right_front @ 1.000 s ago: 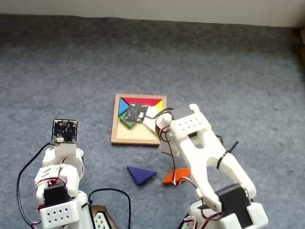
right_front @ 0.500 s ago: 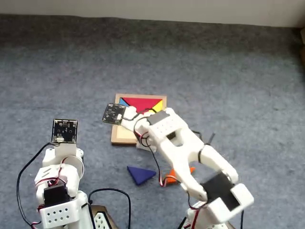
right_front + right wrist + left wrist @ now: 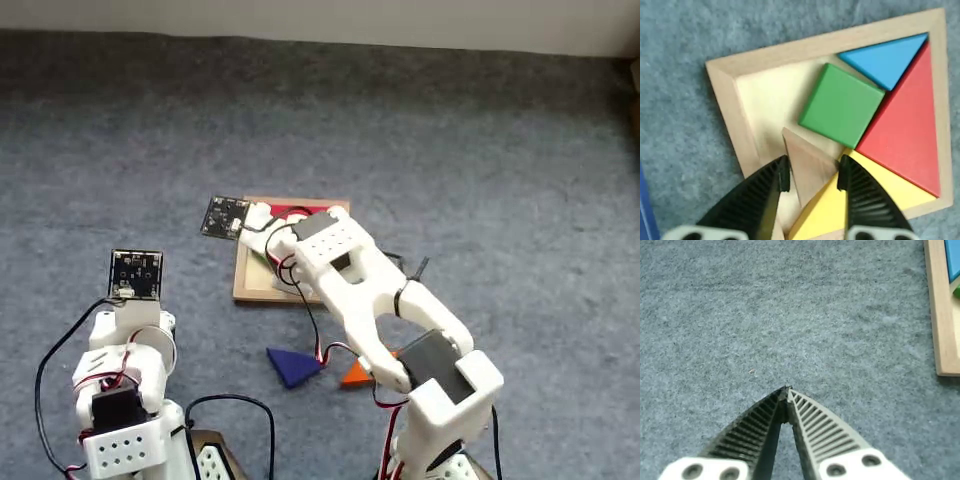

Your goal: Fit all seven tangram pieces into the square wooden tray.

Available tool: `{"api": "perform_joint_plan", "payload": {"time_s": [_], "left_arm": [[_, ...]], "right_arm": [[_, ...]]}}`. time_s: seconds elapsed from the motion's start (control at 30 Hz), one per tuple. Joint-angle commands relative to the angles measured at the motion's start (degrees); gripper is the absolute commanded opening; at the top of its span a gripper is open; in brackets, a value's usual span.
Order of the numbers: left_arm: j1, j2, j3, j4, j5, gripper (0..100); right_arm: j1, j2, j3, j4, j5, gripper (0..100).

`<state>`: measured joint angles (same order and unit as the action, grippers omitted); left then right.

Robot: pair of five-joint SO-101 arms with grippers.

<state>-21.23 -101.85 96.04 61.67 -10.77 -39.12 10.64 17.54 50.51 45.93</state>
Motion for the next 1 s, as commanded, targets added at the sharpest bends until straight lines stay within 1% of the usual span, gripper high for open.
{"api": "perform_joint_plan", "payload": {"time_s": [0.0, 0.07, 0.17, 0.2, 0.3, 0.37, 0.43, 0.5, 0.6, 0.73, 0.83, 0.97], "left_arm": [[0.92, -1.54, 1.1, -1.05, -0.62, 1], [0.92, -1.54, 1.1, -1.05, -0.62, 1], [0.92, -1.54, 1.1, -1.05, -0.62, 1], [0.92, -1.54, 1.1, -1.05, -0.62, 1], [0.92, -1.54, 1.1, -1.05, -0.62, 1], [0.92, -1.54, 1.1, -1.05, -0.62, 1], [0.92, -1.54, 1.1, -1.05, -0.62, 1], [0.92, -1.54, 1.1, -1.05, -0.62, 1], [0.92, -1.54, 1.1, -1.05, -0.62, 1], [0.92, -1.54, 1.1, -1.05, -0.62, 1], [0.92, -1.54, 1.1, -1.05, -0.62, 1], [0.92, -1.54, 1.1, -1.05, -0.62, 1]], "right_arm": [[0.84, -1.01, -3.12, -0.84, -0.7, 26.9], [0.84, -1.01, -3.3, -0.84, -0.7, 30.8], [0.84, -1.45, -3.38, -0.75, -0.7, 29.1], [0.92, -1.63, -3.47, 0.13, -0.7, 26.6], [1.01, -3.65, -3.3, 3.65, -0.79, 15.1], [0.92, -5.32, -3.21, 4.0, -0.79, 8.5], [0.84, -5.93, -3.03, 4.0, -0.79, 5.3], [1.01, -4.88, -3.03, 3.91, -2.73, 5.1], [1.19, -1.36, -3.12, 0.31, -4.22, 5.0], [2.77, 2.77, -3.47, -1.45, -4.31, 4.9], [3.38, 3.12, -3.56, -1.71, -4.31, 4.9], [3.38, 3.03, -3.56, -4.97, -4.31, 4.9]]}}
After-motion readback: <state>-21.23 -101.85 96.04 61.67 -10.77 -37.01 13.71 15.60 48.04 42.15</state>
